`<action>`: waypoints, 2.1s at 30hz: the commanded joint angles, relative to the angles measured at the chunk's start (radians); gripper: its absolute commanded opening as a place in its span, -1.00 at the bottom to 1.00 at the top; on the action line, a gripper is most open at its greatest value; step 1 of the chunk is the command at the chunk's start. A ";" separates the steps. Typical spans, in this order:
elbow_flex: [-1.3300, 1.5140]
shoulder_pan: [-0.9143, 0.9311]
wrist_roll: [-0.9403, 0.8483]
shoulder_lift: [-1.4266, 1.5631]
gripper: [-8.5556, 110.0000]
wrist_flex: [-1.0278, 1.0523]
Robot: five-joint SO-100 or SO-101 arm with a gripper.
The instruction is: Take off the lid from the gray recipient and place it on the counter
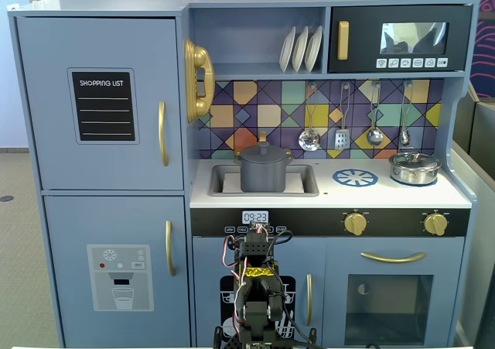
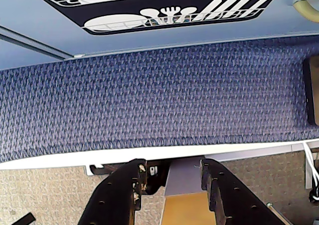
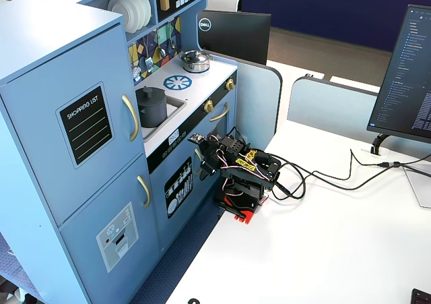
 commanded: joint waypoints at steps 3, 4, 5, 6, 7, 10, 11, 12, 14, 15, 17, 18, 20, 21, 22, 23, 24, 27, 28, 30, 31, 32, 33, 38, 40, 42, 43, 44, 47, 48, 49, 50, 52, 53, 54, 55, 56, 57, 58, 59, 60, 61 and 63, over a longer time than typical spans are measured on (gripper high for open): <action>-0.002 0.071 0.025 -0.012 -0.86 0.172; -0.002 0.071 0.025 -0.012 -0.86 0.172; -0.002 0.071 0.025 -0.012 -0.86 0.172; -0.002 0.069 0.028 -0.012 -0.86 0.172; -0.002 0.067 0.034 -0.012 -0.86 0.172; -0.002 0.067 0.037 -0.012 -0.86 0.170; -0.003 0.066 0.040 -0.012 -0.86 0.170; -0.003 0.064 0.041 -0.014 -0.86 0.170; -0.028 0.063 0.057 -0.014 -0.86 0.147; -0.054 0.057 0.078 -0.014 -0.86 0.123; -0.137 0.046 0.112 -0.018 -0.86 0.063; -0.195 0.041 0.117 -0.040 -0.86 0.031; -0.336 0.034 0.089 -0.094 -0.86 -0.015; -0.410 0.028 0.072 -0.121 -0.86 -0.037; -0.486 0.025 0.049 -0.152 -0.86 -0.060; -0.558 0.025 0.009 -0.183 -0.86 -0.083; -0.626 0.026 -0.020 -0.210 -0.86 -0.114; -0.769 0.037 -0.098 -0.278 -0.86 -0.291; -0.798 0.038 -0.104 -0.296 -0.86 -0.379; -0.838 0.028 -0.103 -0.336 -0.86 -0.563; -0.851 0.020 -0.095 -0.362 -0.82 -0.663; -0.861 0.011 -0.092 -0.391 -0.78 -0.755; -0.870 0.005 -0.094 -0.414 -0.74 -0.831; -0.885 0.012 -0.086 -0.515 -0.58 -1.085; -0.904 0.021 -0.086 -0.554 -0.58 -1.111; -0.925 0.025 -0.086 -0.589 -0.59 -1.118; -0.934 0.028 -0.084 -0.609 -0.59 -1.123; -0.942 0.034 -0.083 -0.627 -0.60 -1.123; -0.960 0.052 -0.074 -0.673 -0.60 -1.123; -0.965 0.057 -0.071 -0.689 -0.60 -1.123; -0.973 0.060 -0.066 -0.706 -0.60 -1.123; -0.979 0.064 -0.061 -0.723 -0.60 -1.123; -0.997 0.077 -0.052 -0.762 -0.59 -1.123; -1.008 0.084 -0.049 -0.784 -0.58 -1.124; -1.022 0.091 -0.040 -0.804 -0.58 -1.124; -1.032 0.094 -0.035 -0.822 -0.58 -1.124; -1.043 0.095 -0.031 -0.839 -0.58 -1.124; -1.057 0.095 -0.028 -0.859 -0.58 -1.124; -1.072 0.094 -0.028 -0.879 -0.59 -1.124; -1.086 0.092 -0.031 -0.900 -0.59 -1.126; -1.098 0.091 -0.032 -0.919 -0.59 -1.131; -1.111 0.087 -0.032 -0.939 -0.59 -1.137; -1.143 0.084 -0.023 -0.980 -0.59 -1.140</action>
